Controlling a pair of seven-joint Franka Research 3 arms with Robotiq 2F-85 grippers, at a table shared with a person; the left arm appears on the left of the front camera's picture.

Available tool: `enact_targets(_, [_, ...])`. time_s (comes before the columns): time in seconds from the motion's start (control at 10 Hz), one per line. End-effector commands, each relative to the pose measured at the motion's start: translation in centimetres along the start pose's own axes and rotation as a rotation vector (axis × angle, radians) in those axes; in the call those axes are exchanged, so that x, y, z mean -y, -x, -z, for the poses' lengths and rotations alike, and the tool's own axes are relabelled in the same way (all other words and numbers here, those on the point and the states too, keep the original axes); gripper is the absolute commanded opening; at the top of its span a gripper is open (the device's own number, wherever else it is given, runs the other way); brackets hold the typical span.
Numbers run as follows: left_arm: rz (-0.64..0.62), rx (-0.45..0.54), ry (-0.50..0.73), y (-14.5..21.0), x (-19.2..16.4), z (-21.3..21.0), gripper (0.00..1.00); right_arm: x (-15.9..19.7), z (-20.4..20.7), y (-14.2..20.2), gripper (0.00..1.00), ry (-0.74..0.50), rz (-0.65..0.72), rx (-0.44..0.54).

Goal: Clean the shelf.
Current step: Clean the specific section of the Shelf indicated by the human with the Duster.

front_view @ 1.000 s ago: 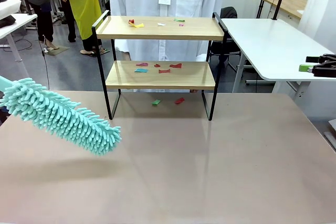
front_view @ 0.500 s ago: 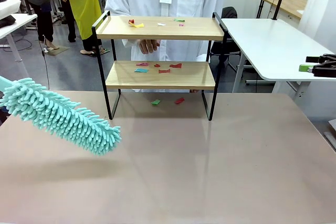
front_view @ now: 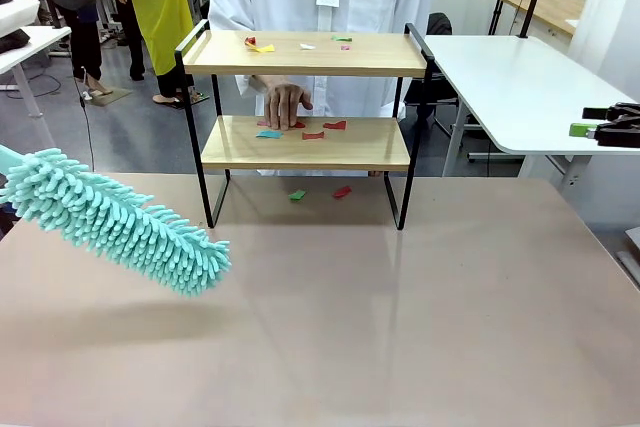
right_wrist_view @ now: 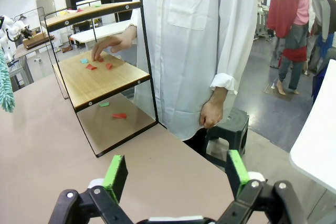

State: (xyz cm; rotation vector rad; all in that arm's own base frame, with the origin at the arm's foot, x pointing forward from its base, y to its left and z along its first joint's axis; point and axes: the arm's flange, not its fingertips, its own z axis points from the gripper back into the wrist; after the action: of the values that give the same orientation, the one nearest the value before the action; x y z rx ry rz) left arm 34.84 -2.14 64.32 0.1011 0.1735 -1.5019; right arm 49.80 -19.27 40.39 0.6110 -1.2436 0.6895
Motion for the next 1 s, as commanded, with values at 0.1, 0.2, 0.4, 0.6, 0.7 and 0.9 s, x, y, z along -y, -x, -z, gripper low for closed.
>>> enact_targets(0.1, [-0.004, 0.006, -0.002, 0.09, 0.10, -0.23, 0.13, -0.06, -0.12, -0.29, 1.00, 0.002, -0.005, -0.004])
enact_targets(0.2, [-0.004, 0.006, -0.002, 0.09, 0.10, -0.23, 0.13, -0.06, -0.12, -0.29, 1.00, 0.002, -0.005, -0.004])
enact_targets(0.4, [-0.004, 0.006, -0.002, 0.09, 0.10, -0.23, 0.13, -0.06, -0.12, -0.29, 1.00, 0.002, -0.005, -0.004])
enact_targets(0.6, [-0.004, 0.006, -0.002, 0.09, 0.10, -0.23, 0.13, -0.06, -0.12, -0.29, 1.00, 0.002, -0.005, -0.004])
enact_targets(0.7, [-0.004, 0.006, -0.002, 0.09, 0.10, -0.23, 0.13, -0.06, -0.12, -0.29, 1.00, 0.002, -0.005, -0.004])
enact_targets(0.9, [-0.004, 0.006, -0.002, 0.09, 0.10, -0.23, 0.13, -0.06, -0.12, -0.29, 1.00, 0.002, -0.005, -0.004])
